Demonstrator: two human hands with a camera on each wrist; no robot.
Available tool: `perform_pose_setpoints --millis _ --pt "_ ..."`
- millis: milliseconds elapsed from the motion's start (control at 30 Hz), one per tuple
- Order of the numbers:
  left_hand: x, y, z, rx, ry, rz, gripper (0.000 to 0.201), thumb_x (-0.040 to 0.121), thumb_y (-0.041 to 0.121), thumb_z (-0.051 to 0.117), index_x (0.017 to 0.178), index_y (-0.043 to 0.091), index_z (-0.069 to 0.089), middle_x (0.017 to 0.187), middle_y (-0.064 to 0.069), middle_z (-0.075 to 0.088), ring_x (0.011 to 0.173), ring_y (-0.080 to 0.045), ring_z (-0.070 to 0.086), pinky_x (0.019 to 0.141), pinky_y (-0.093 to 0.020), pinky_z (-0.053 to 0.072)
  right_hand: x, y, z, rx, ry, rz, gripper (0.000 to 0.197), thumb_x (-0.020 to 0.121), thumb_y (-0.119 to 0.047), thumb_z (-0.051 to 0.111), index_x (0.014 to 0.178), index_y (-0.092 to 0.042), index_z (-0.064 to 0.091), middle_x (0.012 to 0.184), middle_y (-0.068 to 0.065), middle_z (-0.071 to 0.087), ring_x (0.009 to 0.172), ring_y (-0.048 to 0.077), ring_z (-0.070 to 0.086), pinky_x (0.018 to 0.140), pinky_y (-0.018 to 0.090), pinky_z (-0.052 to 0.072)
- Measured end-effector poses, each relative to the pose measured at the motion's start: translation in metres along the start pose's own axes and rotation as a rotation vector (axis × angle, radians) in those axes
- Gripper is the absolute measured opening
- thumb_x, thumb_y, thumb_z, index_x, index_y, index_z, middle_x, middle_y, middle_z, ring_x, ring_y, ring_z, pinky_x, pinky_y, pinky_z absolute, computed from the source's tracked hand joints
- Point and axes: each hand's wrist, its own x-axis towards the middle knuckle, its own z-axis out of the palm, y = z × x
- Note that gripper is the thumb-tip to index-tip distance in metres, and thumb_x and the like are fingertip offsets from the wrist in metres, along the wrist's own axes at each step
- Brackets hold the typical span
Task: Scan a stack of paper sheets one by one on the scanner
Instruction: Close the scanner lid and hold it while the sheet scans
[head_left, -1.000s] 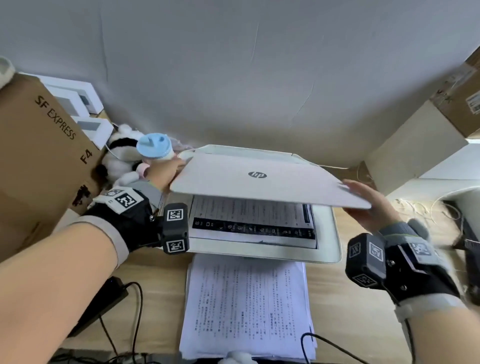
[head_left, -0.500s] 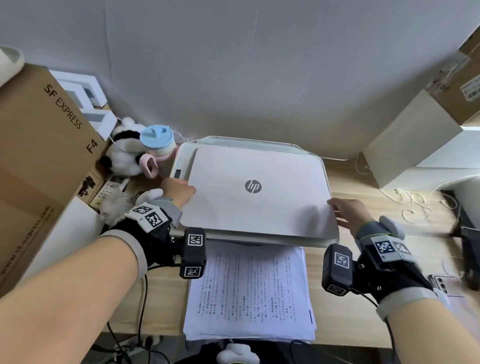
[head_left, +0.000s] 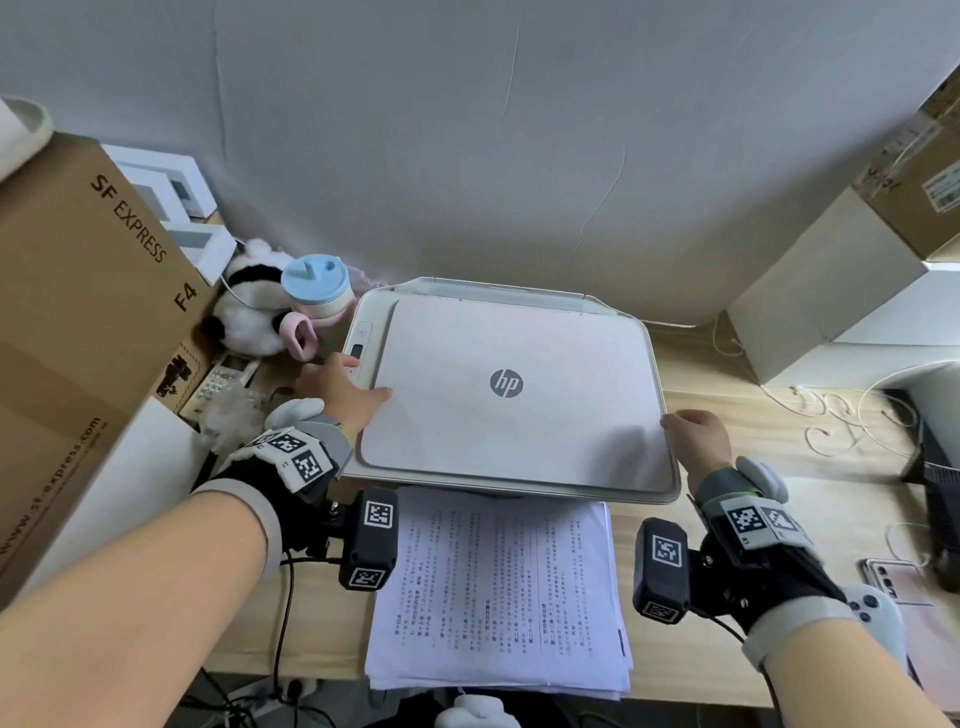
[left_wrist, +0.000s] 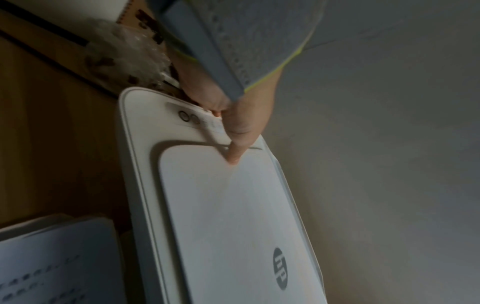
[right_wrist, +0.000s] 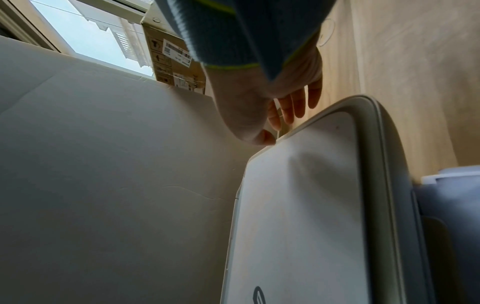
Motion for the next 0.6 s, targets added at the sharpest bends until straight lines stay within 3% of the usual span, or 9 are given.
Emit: perform_pose_setpoints --millis 100,167,233,333,433,500,600 --pt "0.005 -0.009 -0.007 -0.169 0.033 -0.092 0.036 0.084 0.035 0.059 0.113 0.013 0.058 0.117 -0.017 0.057 0.107 -0.035 0.054 0.094 -0.039 0.044 -0.004 0.001 0.003 0.088 -0.002 0.03 0.02 0.085 -0.01 0.043 0.065 -0.014 0.045 0.062 0.004 0.036 0.063 0.022 0.029 0.05 0.031 0.024" --pt "0.009 -0.013 -0.01 -0.243 -0.062 -0.144 0.023 0.092 0.025 0.046 0.092 0.006 0.059 0.099 -0.019 0.059 0.093 -0.034 0.053 0.08 -0.032 0.042 -0.006 0.004 0.006 0.185 -0.034 0.078 0.018 0.09 -0.014 0.04 0.078 -0.006 0.052 0.072 0.01 0.043 0.066 0.024 0.035 0.053 0.032 0.027" --pt "0.015 -0.02 -0.01 -0.278 -0.126 -0.193 0.032 0.094 0.026 0.042 0.076 0.004 0.056 0.099 -0.028 0.061 0.097 -0.038 0.055 0.081 -0.037 0.041 -0.007 0.007 0.008 0.252 -0.04 0.136 0.023 0.092 -0.021 0.039 0.092 -0.005 0.056 0.086 0.012 0.049 0.076 0.024 0.041 0.055 0.031 0.031" --pt "0.024 -0.025 -0.008 -0.303 -0.134 -0.241 0.041 0.089 0.036 0.048 0.061 0.006 0.053 0.107 -0.028 0.064 0.106 -0.039 0.059 0.086 -0.039 0.044 -0.004 0.012 0.01 0.261 -0.018 0.166 0.027 0.091 -0.025 0.039 0.087 -0.007 0.057 0.09 0.013 0.051 0.081 0.024 0.043 0.056 0.032 0.032" --pt "0.02 -0.019 -0.01 -0.332 -0.125 -0.25 0.04 0.089 0.033 0.056 0.058 0.009 0.051 0.08 -0.019 0.06 0.084 -0.032 0.056 0.07 -0.032 0.04 -0.002 0.013 0.01 0.249 -0.008 0.165 0.027 0.091 -0.027 0.038 0.082 -0.009 0.057 0.093 0.013 0.053 0.083 0.024 0.045 0.06 0.033 0.034" --pt "0.016 -0.016 -0.01 -0.347 -0.116 -0.248 0.04 0.089 0.028 0.058 0.056 0.009 0.048 0.062 -0.009 0.047 0.067 -0.028 0.046 0.051 -0.025 0.038 -0.001 0.012 0.01 0.255 -0.009 0.173 0.029 0.092 -0.027 0.037 0.088 -0.008 0.059 0.097 0.013 0.054 0.087 0.025 0.047 0.065 0.034 0.036" --pt "0.012 -0.015 -0.008 -0.325 -0.107 -0.217 0.038 0.091 0.022 0.058 0.056 0.01 0.048 0.057 -0.004 0.042 0.049 -0.015 0.041 0.033 -0.013 0.033 -0.001 0.013 0.011 0.269 -0.005 0.184 0.029 0.093 -0.027 0.037 0.086 -0.009 0.059 0.097 0.013 0.054 0.088 0.025 0.048 0.065 0.034 0.036"
